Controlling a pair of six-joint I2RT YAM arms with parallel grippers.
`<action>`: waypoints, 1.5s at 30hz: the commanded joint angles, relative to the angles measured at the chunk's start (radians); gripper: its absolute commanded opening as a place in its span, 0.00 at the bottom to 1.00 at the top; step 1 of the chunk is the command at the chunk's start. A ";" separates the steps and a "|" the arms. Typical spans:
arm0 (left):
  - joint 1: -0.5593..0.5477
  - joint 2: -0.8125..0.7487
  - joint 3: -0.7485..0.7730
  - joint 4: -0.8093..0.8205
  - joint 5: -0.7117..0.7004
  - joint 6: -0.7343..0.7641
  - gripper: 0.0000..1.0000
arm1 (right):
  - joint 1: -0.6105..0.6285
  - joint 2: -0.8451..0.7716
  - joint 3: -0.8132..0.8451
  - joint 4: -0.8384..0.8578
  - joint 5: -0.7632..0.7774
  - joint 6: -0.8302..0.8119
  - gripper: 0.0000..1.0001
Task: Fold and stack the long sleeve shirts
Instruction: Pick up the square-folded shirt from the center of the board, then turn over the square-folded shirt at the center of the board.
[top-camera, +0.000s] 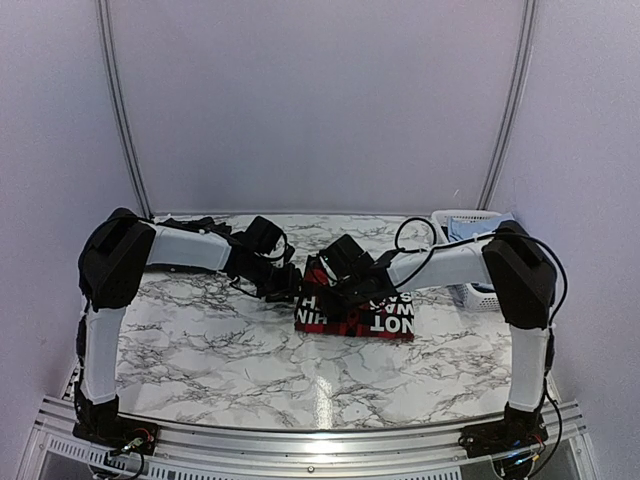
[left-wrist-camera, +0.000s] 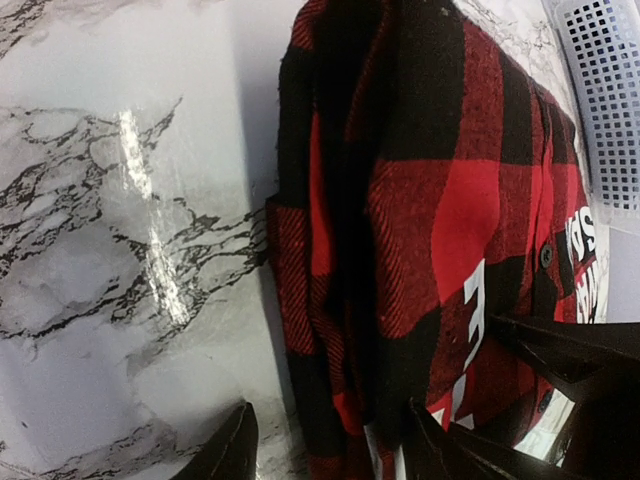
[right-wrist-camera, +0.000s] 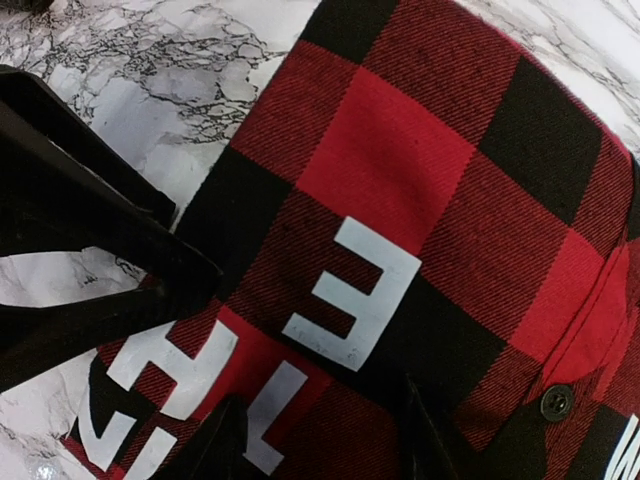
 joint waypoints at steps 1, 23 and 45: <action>-0.010 0.028 0.027 -0.067 -0.047 0.012 0.51 | 0.014 -0.070 0.003 -0.012 0.007 0.018 0.49; -0.017 -0.114 -0.137 -0.001 -0.064 -0.073 0.00 | -0.113 -0.406 -0.421 -0.019 0.143 0.070 0.49; 0.209 -0.429 -0.413 -0.171 -0.030 0.156 0.00 | 0.024 -0.258 -0.225 -0.011 0.043 0.097 0.42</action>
